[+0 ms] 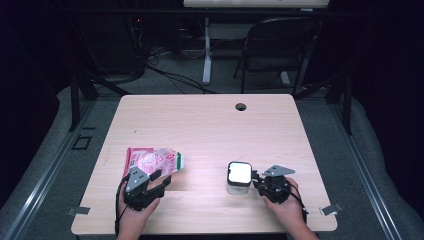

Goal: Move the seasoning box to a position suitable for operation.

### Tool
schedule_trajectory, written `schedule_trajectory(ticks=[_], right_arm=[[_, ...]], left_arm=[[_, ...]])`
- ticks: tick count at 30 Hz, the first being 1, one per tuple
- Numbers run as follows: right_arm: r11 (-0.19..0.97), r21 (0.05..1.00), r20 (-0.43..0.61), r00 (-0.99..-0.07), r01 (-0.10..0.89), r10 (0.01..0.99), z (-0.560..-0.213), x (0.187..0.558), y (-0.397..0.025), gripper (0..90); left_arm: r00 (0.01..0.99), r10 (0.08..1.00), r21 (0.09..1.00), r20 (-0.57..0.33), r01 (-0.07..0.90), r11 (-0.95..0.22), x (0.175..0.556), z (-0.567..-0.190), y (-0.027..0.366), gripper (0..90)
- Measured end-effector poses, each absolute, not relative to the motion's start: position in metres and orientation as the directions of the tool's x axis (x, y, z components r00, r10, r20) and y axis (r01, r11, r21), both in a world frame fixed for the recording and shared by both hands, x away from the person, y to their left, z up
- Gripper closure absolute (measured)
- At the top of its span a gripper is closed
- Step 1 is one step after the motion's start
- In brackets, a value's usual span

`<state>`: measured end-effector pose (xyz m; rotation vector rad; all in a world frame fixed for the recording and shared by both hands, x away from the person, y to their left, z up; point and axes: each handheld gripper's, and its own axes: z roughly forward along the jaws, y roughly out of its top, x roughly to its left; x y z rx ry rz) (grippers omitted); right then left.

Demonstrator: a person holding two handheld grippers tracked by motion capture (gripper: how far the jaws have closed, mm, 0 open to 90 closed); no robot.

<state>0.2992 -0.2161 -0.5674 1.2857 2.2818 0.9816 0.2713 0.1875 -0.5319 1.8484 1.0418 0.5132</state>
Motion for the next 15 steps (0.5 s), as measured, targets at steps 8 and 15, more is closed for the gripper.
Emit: schedule_trajectory(ticks=[8, 15], right_arm=[[0.35, 0.727, 0.073, -0.574, 0.591, 0.816, -0.57, 0.297, -0.179, 75.6], [0.356, 0.734, 0.094, -0.605, 0.578, 0.79, -0.571, 0.292, -0.171, 72.5]], left_arm=[[0.578, 0.812, 0.87, -0.084, 0.439, -0.223, 0.269, -0.533, 0.179, 54.7], [0.595, 0.8, 0.867, -0.078, 0.436, -0.241, 0.267, -0.533, 0.176, 54.5]])
